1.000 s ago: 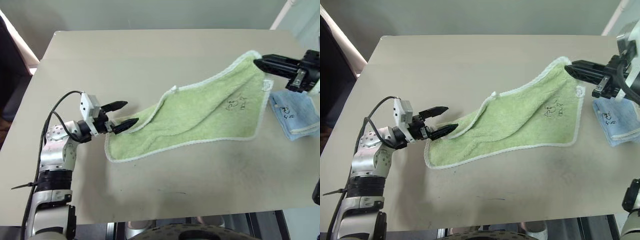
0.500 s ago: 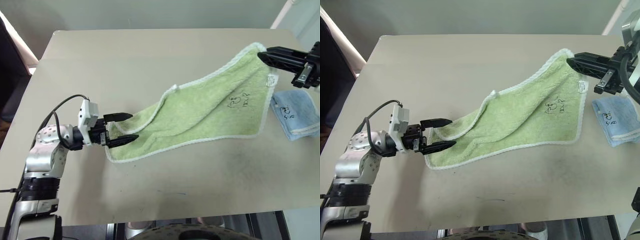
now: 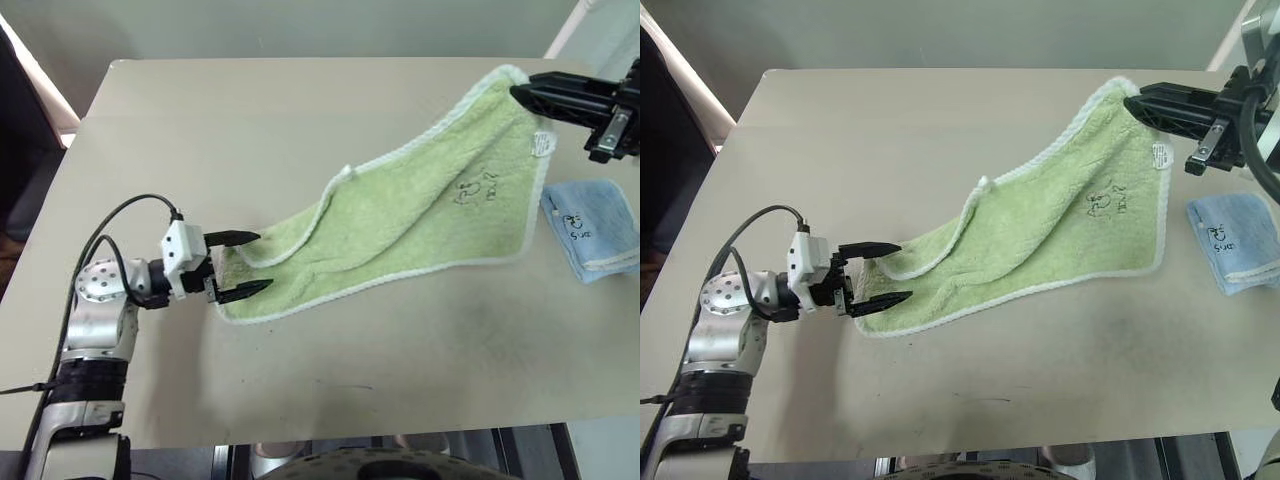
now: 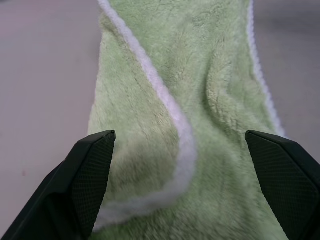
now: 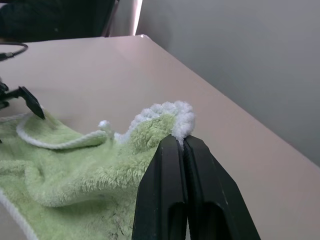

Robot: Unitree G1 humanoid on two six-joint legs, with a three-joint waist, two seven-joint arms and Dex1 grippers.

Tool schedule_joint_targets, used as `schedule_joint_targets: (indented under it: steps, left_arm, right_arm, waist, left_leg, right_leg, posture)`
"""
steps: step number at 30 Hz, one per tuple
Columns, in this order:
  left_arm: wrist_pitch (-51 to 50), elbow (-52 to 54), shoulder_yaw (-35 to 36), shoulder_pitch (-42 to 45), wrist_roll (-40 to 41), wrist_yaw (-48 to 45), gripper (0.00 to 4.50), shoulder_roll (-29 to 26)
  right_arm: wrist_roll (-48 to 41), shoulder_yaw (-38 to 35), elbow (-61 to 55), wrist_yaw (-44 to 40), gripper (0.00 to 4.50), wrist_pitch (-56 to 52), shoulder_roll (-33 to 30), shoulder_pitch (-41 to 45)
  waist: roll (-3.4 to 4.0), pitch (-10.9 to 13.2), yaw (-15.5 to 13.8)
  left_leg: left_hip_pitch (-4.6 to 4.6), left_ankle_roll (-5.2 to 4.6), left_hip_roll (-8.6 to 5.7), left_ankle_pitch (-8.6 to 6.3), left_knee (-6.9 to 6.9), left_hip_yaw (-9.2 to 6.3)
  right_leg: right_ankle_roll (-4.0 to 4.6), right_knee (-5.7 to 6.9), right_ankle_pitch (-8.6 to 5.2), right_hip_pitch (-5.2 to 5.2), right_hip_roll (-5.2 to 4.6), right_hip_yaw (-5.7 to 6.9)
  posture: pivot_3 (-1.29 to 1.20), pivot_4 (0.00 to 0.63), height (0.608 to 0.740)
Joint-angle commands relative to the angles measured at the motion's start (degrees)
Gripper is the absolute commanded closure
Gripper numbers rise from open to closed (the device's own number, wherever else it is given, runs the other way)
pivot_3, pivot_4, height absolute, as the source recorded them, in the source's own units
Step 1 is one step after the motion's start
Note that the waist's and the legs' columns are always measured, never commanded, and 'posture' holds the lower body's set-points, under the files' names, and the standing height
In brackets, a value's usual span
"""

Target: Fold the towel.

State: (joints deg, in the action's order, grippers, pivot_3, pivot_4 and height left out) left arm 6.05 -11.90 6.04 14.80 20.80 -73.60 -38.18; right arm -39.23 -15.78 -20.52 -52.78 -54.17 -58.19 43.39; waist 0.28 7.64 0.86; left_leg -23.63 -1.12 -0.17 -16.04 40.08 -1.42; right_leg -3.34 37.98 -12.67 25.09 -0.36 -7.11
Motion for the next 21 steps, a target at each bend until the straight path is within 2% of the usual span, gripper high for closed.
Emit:
schedule_joint_targets:
  steps: [1,11,21]
  left_arm:
    - [3.1,-0.5,-0.1,2.1,-1.4,1.1,0.0,-0.1]
    - [4.2,0.0,-1.0,2.6,-1.7,-1.2,0.0,-1.6]
    - [10.9,-1.4,-3.8,1.4,-6.3,-0.9,0.0,-2.8]
  right_arm:
    - [-0.9,-0.5,-1.4,0.4,4.49,0.5,-1.5,0.8]
    - [-0.1,0.3,-1.5,0.8,4.49,1.3,-2.3,0.8]
    - [-0.6,0.6,-2.0,0.8,4.49,2.1,-2.0,1.8]
  waist:
    - [0.0,0.0,0.0]
    - [0.0,0.0,0.1]
    - [0.0,0.0,0.1]
  left_leg:
    - [-0.01,0.0,0.0,0.0,0.0,0.0]
    - [-0.16,0.0,0.01,0.0,-0.01,0.01]
    - [-0.2,0.0,0.01,0.0,0.0,0.0]
  right_leg:
    - [-0.04,0.0,0.02,0.01,0.0,0.0]
    - [-0.08,0.0,0.05,0.17,0.0,0.0]
    - [-0.09,0.01,0.05,0.21,0.0,0.01]
  posture:
    - [0.0,0.15,0.728]
    - [0.0,0.15,0.728]
    - [0.0,0.15,0.728]
